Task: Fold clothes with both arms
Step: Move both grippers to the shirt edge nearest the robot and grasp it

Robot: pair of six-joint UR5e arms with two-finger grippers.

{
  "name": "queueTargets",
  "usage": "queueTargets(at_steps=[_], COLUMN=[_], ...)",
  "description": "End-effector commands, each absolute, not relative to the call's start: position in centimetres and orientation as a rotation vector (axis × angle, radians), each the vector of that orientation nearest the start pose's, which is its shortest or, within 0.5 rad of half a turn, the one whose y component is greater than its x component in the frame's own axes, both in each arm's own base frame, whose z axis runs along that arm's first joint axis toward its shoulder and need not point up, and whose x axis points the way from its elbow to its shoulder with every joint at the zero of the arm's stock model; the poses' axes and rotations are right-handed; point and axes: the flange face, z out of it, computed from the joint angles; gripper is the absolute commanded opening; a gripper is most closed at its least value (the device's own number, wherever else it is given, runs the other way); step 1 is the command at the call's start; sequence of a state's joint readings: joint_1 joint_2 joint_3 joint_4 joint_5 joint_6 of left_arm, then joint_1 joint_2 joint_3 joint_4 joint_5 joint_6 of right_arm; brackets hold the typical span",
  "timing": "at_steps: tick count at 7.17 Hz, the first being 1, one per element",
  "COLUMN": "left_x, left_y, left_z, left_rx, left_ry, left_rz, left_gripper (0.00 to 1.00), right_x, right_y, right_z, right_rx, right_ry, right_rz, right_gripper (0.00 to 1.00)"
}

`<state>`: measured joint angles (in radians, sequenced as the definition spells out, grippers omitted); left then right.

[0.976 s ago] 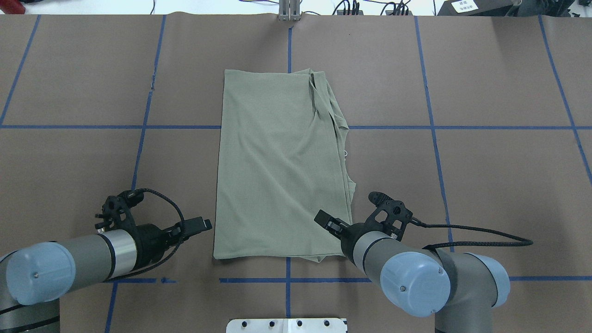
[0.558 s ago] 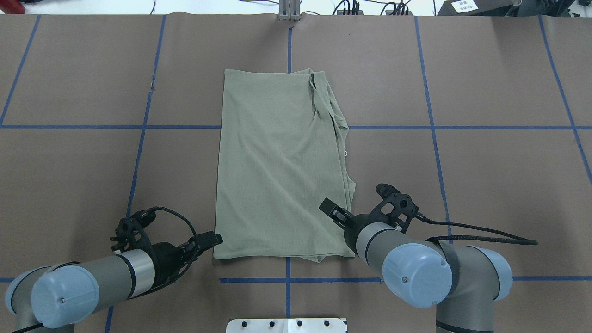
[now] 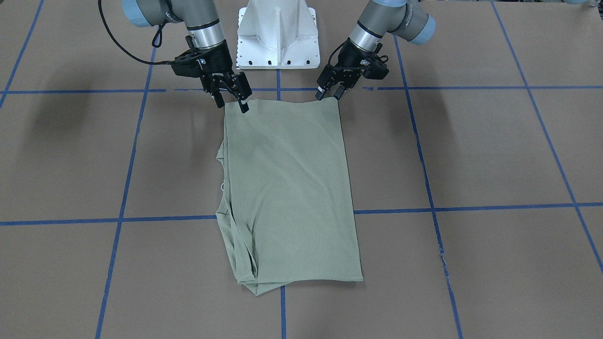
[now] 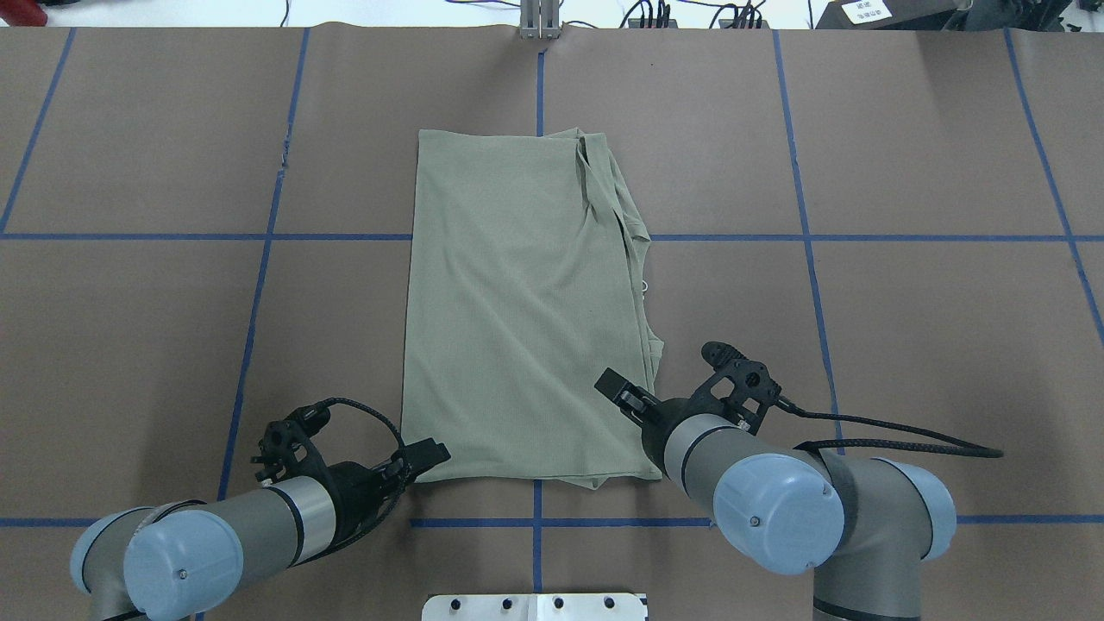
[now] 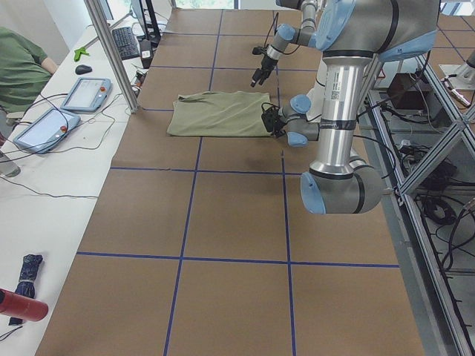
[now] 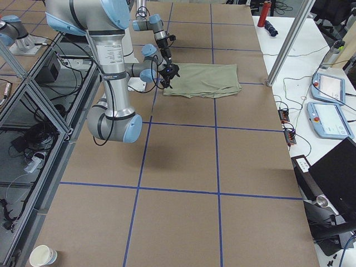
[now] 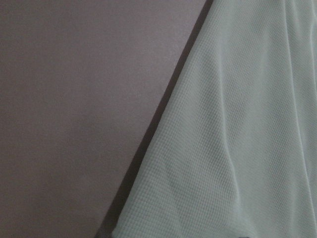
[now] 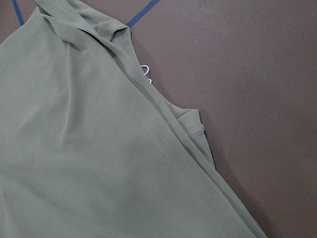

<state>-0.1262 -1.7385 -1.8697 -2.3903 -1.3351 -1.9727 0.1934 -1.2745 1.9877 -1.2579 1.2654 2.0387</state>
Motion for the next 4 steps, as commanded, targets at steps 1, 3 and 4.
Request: queueTargets(at_steps=[1, 3, 4], left_x=[52.05, 52.27, 52.36], left_y=[-22.27, -22.21, -22.27], left_z=[33.77, 33.87, 33.54], left_rx=[0.043, 0.046, 0.048], left_ry=[1.276, 1.257, 1.264], left_rz=[-0.583, -0.581, -0.586], left_gripper=[0.88, 0.88, 0.83], right_x=[-51.23, -51.16, -51.16], right_y=[-26.59, -26.68, -26.68], right_z=[27.86, 27.93, 27.93], right_rx=[0.140, 0.151, 0.151], right_ry=[-1.069, -1.069, -1.069], right_rz=[0.754, 0.758, 0.759], right_gripper=[0.98, 0.98, 0.98])
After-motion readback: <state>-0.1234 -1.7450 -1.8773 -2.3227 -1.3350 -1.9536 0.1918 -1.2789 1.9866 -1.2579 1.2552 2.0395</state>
